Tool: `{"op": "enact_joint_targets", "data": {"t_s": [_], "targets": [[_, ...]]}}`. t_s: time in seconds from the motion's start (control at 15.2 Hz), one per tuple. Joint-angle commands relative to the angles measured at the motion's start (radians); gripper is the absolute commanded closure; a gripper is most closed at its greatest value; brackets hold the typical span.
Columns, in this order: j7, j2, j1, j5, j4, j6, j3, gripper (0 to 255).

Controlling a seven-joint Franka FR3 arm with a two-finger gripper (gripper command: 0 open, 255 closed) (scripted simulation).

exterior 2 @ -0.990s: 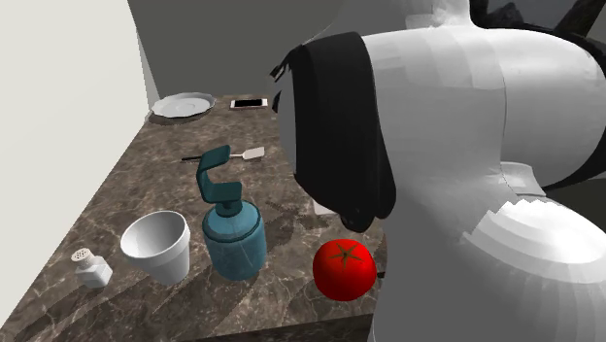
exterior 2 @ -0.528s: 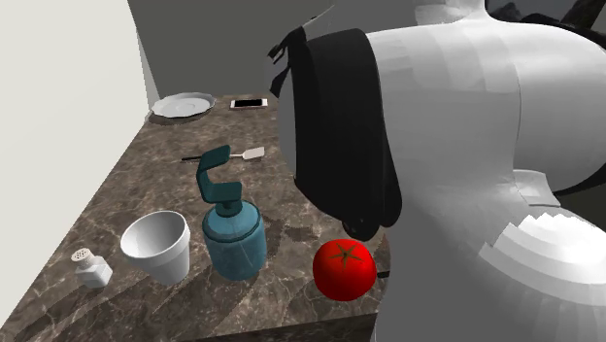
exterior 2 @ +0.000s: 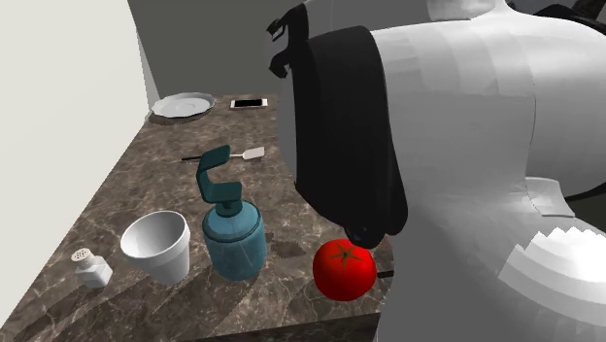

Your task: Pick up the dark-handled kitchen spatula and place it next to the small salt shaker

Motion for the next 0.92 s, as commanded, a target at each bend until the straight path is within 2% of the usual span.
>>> {"op": "enact_joint_targets", "data": {"t_s": [0.0, 0.4, 0.86], "targets": [[0.001, -0.002, 0.001, 0.000, 0.016, -0.018, 0.001, 255], [0.127, -0.094, 0.065, -0.001, -0.097, 0.003, 0.062, 255], [0.283, -0.162, 0.140, 0.005, -0.173, 0.011, 0.145, 255]]}}
